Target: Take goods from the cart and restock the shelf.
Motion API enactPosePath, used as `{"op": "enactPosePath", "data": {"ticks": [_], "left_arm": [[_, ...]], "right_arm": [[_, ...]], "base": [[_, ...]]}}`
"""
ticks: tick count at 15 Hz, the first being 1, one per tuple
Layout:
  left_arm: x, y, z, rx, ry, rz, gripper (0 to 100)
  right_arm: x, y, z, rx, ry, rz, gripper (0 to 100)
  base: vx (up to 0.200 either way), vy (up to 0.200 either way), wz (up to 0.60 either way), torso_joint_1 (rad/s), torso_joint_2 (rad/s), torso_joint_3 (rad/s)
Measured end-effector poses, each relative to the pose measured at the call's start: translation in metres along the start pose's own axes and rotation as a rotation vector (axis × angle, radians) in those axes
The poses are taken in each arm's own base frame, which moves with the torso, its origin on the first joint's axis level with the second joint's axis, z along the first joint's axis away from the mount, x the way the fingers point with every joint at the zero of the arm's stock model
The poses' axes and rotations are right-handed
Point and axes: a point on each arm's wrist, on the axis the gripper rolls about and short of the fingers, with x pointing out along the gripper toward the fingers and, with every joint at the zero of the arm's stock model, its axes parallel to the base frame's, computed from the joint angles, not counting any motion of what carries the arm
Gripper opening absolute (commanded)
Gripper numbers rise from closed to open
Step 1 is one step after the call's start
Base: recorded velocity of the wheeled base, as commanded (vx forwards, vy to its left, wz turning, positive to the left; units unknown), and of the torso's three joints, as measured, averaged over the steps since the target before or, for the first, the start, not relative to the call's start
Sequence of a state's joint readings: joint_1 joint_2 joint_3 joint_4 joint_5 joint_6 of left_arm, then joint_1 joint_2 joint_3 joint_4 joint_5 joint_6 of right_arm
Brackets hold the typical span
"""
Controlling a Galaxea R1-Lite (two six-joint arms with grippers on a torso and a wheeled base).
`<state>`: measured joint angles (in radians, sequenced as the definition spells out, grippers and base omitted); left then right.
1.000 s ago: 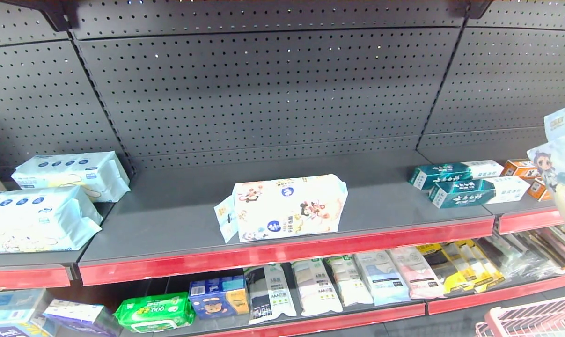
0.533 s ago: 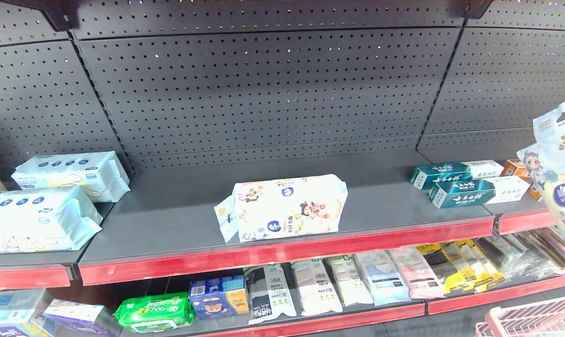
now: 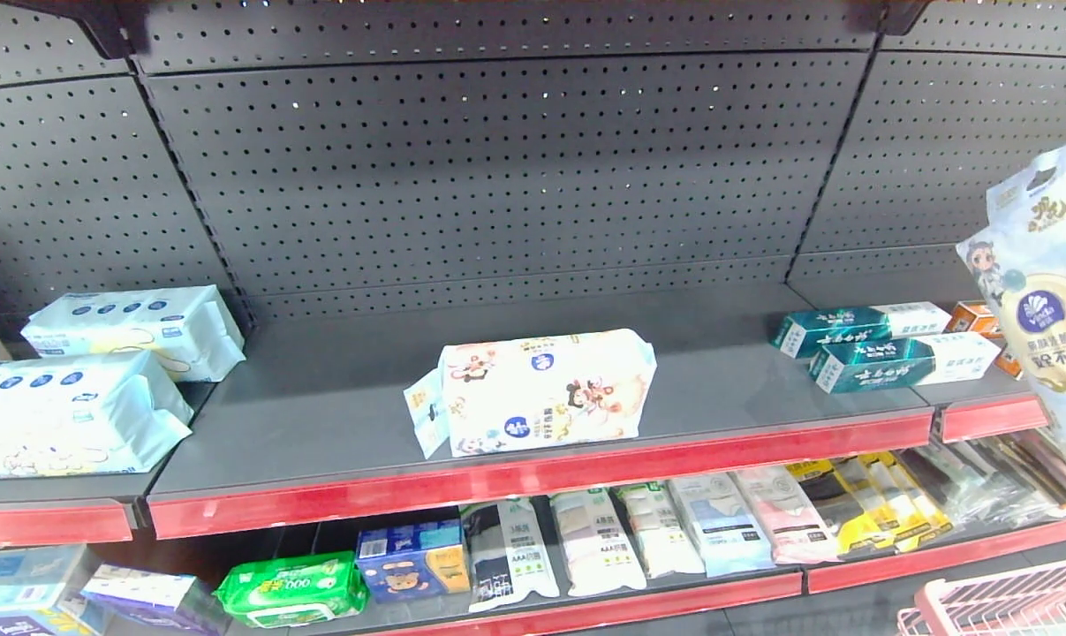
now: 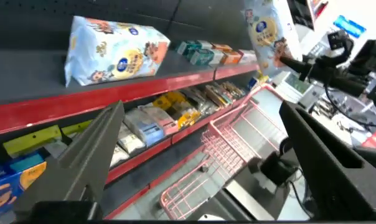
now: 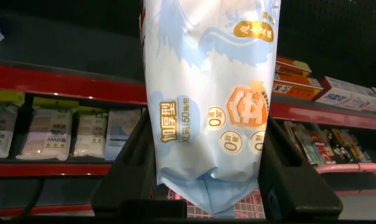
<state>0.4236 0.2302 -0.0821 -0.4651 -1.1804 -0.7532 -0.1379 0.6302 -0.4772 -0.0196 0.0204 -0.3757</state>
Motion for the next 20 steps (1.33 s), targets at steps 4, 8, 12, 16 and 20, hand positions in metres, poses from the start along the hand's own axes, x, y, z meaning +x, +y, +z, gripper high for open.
{"op": "enactPosePath", "data": {"ticks": [4, 8, 12, 16, 20], "left_arm": [[0.000, 0.019, -0.002, -0.141, -0.037, 0.042, 100], [0.003, 0.036, -0.009, -0.191, -0.030, 0.204, 100], [0.002, 0.042, -0.015, -0.215, 0.001, 0.284, 100], [-0.004, 0.040, -0.021, -0.196, 0.043, 0.229, 100], [-0.011, 0.038, -0.025, -0.142, 0.060, 0.177, 100]], "right_arm": [[0.018, -0.001, 0.001, 0.019, 0.050, 0.023, 0], [0.024, -0.002, 0.003, 0.020, 0.060, 0.022, 0], [0.027, -0.002, 0.003, 0.020, 0.069, 0.027, 0], [0.031, -0.002, 0.003, 0.023, 0.085, 0.035, 0], [0.038, -0.002, 0.002, 0.023, 0.109, 0.046, 0]], "base": [[0.000, 0.000, 0.00, 0.000, 0.00, 0.000], [0.000, 0.000, 0.00, 0.000, 0.00, 0.000], [0.000, 0.000, 0.00, 0.000, 0.00, 0.000], [0.000, 0.000, 0.15, -0.002, 0.00, -0.001], [0.000, 0.000, 0.60, 0.000, 0.00, 0.000]]}}
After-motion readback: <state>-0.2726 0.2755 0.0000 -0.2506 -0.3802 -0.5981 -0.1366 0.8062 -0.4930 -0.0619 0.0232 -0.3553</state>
